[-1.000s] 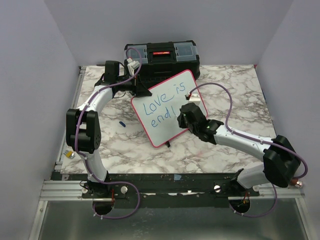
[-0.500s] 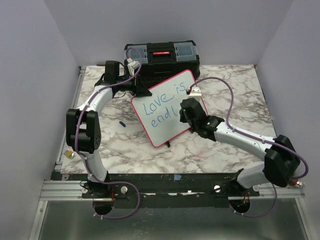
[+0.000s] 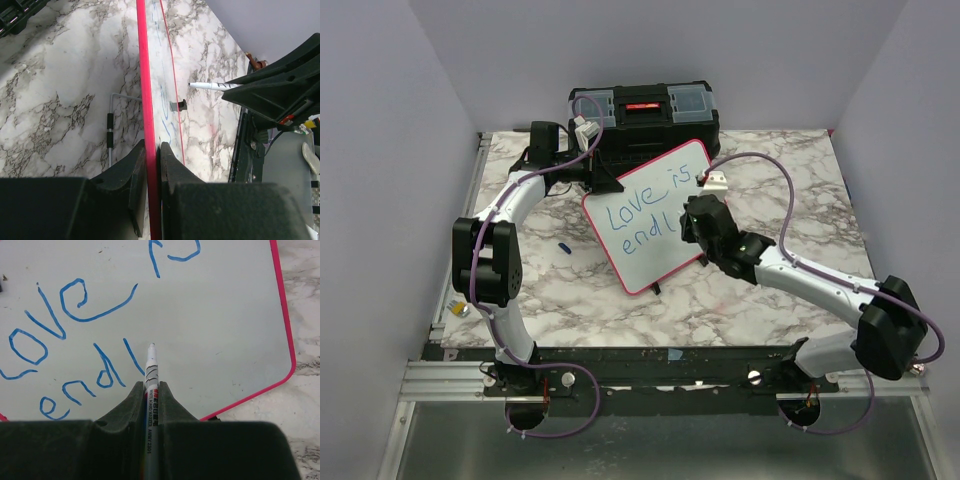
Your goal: Write a sentence on the whiteboard
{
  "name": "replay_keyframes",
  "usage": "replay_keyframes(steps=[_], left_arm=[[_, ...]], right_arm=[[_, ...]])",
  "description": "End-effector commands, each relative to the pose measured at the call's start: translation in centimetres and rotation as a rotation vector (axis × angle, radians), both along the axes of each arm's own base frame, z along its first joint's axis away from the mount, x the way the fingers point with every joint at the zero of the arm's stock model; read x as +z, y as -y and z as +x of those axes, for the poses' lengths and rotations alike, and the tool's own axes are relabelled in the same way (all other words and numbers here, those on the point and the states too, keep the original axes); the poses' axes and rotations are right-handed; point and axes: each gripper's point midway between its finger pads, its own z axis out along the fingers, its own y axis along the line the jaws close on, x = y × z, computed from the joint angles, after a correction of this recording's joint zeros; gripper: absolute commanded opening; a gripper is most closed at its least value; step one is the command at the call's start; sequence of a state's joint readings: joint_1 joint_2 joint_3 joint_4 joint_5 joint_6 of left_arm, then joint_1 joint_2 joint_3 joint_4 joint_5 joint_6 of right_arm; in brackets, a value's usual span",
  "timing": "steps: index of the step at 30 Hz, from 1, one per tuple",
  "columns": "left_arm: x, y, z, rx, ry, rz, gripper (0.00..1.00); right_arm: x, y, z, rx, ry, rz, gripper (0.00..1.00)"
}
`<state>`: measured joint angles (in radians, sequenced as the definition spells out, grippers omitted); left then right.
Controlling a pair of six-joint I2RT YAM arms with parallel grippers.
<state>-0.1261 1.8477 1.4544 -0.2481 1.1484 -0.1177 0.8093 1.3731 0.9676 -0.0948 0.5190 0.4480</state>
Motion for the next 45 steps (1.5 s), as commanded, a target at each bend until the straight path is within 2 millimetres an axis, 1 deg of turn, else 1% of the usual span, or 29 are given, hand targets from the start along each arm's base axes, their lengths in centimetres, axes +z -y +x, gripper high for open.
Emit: replay_keyframes(steps=[1, 11, 18, 26, 31, 39, 45], left_arm=[[2.4, 0.3, 0.5, -0.035, 0.185, -0.011, 0.00], [2.4, 0.3, 0.5, -0.038, 0.184, -0.015, 0.00], [2.4, 0.3, 0.6, -0.036, 0.185, -0.014, 0.00], [2.4, 0.3, 0.6, -0.034, 0.182, -0.014, 0.00], [2.4, 0.4, 0.6, -0.036, 0.185, -0.015, 0.00], [2.4, 0.4, 0.6, -0.036, 0.184, -0.015, 0.00], [2.4, 0.4, 0.6, -0.034, 0.184, -0.015, 0.00]], right_arm=[[-1.3, -0.2, 0.1, -0.005, -0.019, 0.000, 0.01], [-2.2, -0.4, 0.7, -0.018, -0.029, -0.025, 0.01], [-3.2, -0.7, 0.7, -0.008, -0.046, -0.033, 0.01], [-4.0, -0.5, 0.7, -0.018, -0.055, -0.046, 0.01], [-4.4, 0.2, 0.9, -0.046, -0.057, -0.067, 0.01], [-4.3, 1.4, 1.5, -0.083, -0.053, -0.083, 0.01], [-3.7, 1.7, 1.9, -0.098, -0.038, -0.092, 0.01]])
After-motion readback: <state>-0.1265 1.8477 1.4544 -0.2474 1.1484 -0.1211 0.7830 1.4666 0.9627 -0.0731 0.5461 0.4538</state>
